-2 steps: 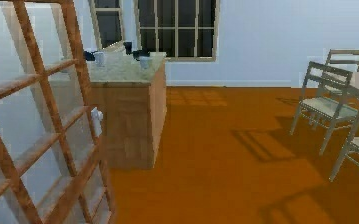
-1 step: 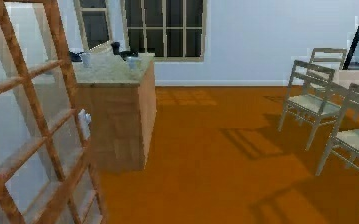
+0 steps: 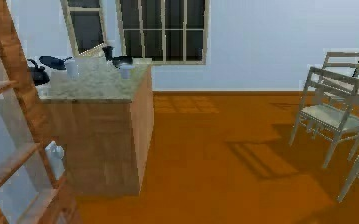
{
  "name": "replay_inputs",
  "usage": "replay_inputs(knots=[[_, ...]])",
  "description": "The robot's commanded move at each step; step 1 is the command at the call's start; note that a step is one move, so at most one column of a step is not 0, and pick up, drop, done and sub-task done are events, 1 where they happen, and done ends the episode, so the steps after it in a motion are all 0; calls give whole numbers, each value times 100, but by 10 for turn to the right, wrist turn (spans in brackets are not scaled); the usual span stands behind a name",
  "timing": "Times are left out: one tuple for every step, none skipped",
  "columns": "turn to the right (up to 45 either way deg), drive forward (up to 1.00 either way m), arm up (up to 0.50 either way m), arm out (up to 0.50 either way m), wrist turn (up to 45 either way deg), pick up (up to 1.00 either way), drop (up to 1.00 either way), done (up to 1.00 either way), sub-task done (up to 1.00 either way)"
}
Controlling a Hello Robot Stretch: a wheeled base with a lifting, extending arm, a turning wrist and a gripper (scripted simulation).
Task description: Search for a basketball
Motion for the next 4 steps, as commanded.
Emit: replay_inputs(knots=[[210,0,0,0,0,0,0,0,0],[0,100,0,0,0,0,0,0,0],[0,100,0,0,0,0,0,0,0],[30,0,0,0,0,0,0,0,0]])
